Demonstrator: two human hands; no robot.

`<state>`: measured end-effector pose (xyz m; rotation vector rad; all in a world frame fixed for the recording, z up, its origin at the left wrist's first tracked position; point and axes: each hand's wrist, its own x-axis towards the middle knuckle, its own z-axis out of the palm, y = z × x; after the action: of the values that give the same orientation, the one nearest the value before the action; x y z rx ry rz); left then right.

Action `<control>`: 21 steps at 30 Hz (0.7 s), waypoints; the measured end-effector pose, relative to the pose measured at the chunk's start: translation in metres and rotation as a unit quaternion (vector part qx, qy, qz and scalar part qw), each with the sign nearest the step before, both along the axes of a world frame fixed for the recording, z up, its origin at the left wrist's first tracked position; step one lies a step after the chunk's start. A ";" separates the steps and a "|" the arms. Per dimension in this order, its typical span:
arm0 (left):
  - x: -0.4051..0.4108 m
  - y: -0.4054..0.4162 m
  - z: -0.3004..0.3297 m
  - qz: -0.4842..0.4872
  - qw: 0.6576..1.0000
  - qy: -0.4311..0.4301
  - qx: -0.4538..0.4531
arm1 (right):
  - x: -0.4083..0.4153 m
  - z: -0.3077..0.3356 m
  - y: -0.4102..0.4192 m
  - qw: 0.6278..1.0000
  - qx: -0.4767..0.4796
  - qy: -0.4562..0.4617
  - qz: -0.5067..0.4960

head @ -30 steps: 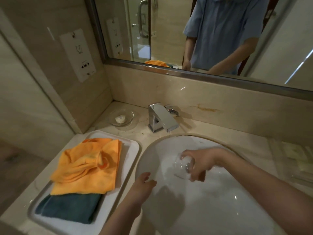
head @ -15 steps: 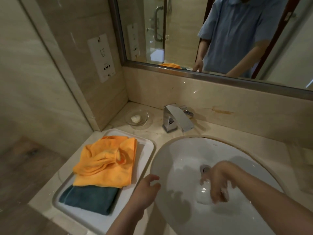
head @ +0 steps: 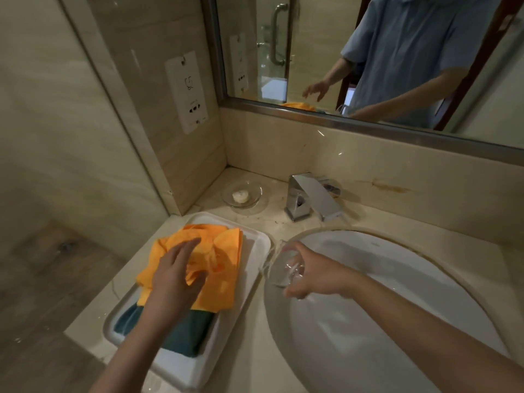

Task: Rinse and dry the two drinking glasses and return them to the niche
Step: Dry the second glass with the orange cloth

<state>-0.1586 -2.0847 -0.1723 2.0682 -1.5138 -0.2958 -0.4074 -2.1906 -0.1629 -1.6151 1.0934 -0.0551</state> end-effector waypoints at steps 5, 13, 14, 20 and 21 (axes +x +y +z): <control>0.023 -0.032 -0.011 -0.013 0.970 -0.113 0.214 | 0.036 0.002 0.017 0.998 -0.003 -0.060 0.005; 0.046 -0.038 0.038 0.013 0.997 -0.067 0.024 | 0.080 -0.004 0.022 0.994 -0.101 -0.034 -0.003; 0.044 -0.037 0.040 -0.048 0.993 -0.107 0.015 | 0.085 -0.003 0.023 0.993 -0.110 -0.033 -0.001; 0.032 -0.049 0.068 -0.333 0.903 -0.118 0.245 | 0.101 -0.010 0.028 0.982 -0.184 0.000 0.029; 0.035 -0.052 0.073 -0.333 0.891 -0.020 0.309 | 0.100 -0.013 0.028 0.984 -0.179 0.003 0.025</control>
<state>-0.1236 -2.1364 -0.0988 1.8873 -2.3538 -1.1247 -0.3072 -2.1630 -0.1762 -1.9629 1.0911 -0.2258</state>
